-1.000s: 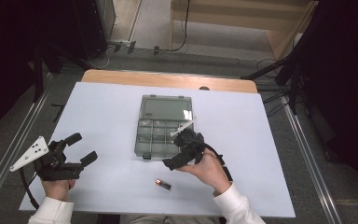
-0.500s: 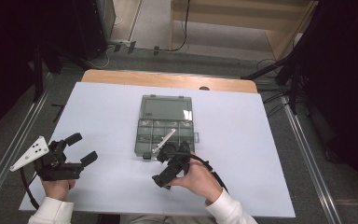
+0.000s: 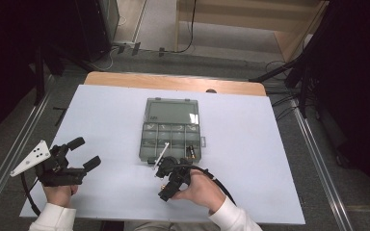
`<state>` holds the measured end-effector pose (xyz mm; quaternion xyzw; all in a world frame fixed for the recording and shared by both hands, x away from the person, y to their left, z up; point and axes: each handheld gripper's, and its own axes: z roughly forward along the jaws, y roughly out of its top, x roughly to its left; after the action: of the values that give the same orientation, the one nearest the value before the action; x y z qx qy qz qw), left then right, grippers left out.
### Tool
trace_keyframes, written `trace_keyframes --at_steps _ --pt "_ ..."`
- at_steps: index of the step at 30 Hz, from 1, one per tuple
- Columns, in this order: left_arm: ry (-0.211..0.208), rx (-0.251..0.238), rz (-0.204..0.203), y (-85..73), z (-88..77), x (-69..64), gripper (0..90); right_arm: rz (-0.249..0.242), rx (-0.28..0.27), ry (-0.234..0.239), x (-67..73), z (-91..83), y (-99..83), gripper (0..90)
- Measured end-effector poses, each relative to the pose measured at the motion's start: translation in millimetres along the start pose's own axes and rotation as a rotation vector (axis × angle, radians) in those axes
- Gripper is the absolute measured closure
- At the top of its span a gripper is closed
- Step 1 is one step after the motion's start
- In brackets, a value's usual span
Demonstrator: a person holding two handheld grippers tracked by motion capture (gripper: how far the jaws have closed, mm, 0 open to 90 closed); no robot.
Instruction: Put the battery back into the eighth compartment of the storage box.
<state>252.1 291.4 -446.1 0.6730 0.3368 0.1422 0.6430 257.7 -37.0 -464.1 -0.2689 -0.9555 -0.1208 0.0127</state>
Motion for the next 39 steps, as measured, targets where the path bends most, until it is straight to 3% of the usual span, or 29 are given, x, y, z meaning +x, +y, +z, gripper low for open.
trace_keyframes --at_steps 3,7,9,15,23,35,39 --pt "0.001 0.001 -0.003 0.0 0.1 0.1 0.0 -0.01 0.028 -0.001 3.6 3.4 0.2 35.3" --pt "0.002 -0.001 -0.002 0.1 -0.2 0.2 0.0 -0.003 0.061 -0.007 8.3 5.5 1.2 66.9" --pt "0.001 -0.001 -0.002 0.1 -0.2 0.2 0.0 -0.018 0.068 -0.01 8.8 7.4 1.2 77.6" --pt "0.002 -0.001 -0.002 0.1 -0.4 0.3 0.0 -0.008 0.071 0.015 8.1 5.5 1.0 78.1" --pt "0.001 -0.002 -0.001 0.2 -0.5 0.2 0.0 0.02 0.026 0.061 1.5 -9.6 -2.0 78.1" --pt "0.002 -0.003 -0.002 0.2 -0.2 0.3 0.0 0.11 -0.137 0.072 -27.0 -49.9 -17.3 78.1" --pt "0.002 -0.003 -0.002 0.2 -0.2 0.2 0.0 0.16 -0.189 0.078 -37.7 -60.5 -23.8 78.1"
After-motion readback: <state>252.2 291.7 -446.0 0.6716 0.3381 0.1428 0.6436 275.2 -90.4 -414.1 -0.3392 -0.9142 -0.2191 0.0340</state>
